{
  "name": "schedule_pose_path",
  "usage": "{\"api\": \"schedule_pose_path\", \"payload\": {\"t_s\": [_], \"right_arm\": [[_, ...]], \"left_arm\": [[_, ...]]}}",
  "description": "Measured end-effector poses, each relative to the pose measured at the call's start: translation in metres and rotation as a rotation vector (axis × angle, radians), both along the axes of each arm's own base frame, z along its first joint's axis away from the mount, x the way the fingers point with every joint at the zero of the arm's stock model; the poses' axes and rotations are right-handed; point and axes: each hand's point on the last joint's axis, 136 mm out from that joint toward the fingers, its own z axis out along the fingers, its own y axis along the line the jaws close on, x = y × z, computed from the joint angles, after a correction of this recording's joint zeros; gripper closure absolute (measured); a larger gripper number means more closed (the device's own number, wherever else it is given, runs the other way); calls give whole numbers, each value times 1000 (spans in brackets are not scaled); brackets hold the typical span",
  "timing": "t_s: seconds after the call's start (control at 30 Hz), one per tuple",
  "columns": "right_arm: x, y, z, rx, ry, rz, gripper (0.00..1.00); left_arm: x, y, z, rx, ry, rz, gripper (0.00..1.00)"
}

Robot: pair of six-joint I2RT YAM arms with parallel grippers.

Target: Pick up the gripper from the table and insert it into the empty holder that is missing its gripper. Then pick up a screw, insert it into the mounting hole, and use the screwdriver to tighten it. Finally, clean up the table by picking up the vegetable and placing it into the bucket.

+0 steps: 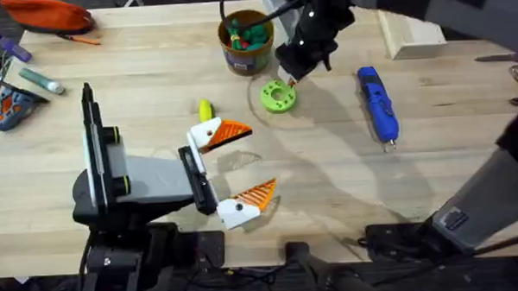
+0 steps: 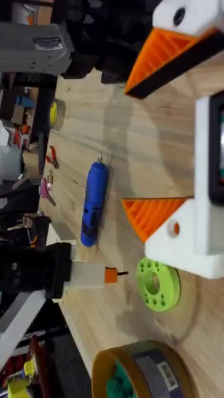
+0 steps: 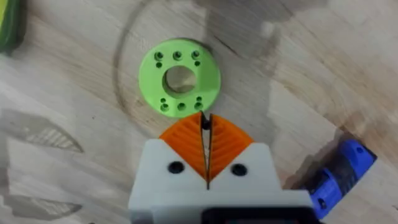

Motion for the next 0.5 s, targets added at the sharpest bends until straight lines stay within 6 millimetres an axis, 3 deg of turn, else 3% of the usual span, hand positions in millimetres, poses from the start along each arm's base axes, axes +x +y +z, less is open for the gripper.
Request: {"api": "schedule_pose_path", "payload": {"t_s": [0.33,0.5], "right_arm": [[-19,-9,63,25,-42,5,995],[-26,5,99,35,-79,47,995]], "left_arm": [[0,0,0,0,0,0,16],[0,0,0,0,0,0,15]]}}
